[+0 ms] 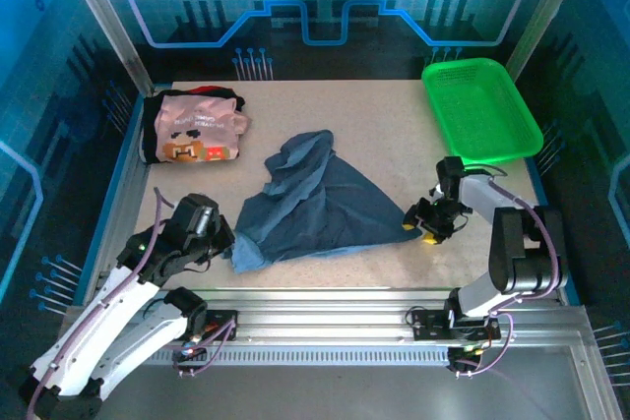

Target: Fold and stack the t-shirts

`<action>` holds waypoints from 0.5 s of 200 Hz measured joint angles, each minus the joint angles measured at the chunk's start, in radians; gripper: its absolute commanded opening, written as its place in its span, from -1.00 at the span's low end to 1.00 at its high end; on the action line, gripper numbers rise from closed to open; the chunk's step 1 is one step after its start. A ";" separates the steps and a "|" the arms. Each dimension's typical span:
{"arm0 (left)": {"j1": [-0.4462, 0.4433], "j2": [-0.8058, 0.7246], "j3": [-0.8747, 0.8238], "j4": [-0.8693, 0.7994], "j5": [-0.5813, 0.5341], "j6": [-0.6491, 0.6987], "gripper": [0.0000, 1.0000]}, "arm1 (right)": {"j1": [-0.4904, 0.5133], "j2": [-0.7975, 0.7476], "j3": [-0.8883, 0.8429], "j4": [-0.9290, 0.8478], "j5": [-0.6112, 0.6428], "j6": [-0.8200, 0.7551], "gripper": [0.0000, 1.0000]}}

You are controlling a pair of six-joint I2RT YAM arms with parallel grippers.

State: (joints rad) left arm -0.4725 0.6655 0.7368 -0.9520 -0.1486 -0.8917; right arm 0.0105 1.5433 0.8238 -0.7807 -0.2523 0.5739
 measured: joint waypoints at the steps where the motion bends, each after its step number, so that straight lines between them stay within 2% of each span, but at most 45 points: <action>1: 0.000 0.000 0.000 0.000 0.000 0.000 -1.00 | 0.000 0.001 0.000 0.000 0.000 0.000 0.08; 22: 0.000 0.000 0.000 0.000 0.000 0.000 -1.00 | 0.000 0.022 -0.011 0.020 -0.002 0.009 -0.07; 45: 0.000 0.000 0.000 0.000 -0.002 0.000 -1.00 | -0.012 0.041 -0.013 0.013 0.027 0.035 -0.71; 61: 0.000 0.002 0.000 0.001 -0.004 0.000 -1.00 | -0.032 0.054 -0.004 -0.006 0.031 0.051 -1.00; 84: 0.000 0.038 0.032 0.001 -0.006 0.009 -1.00 | -0.029 0.061 0.037 0.027 0.010 0.079 -1.00; 100: 0.000 0.099 0.112 0.001 -0.013 0.034 -1.00 | -0.031 0.033 0.108 0.038 -0.004 0.091 -1.00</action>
State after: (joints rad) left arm -0.4721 0.7647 0.8486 -0.9508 -0.1619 -0.8574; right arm -0.0208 1.5764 0.9318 -0.7429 -0.2562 0.6651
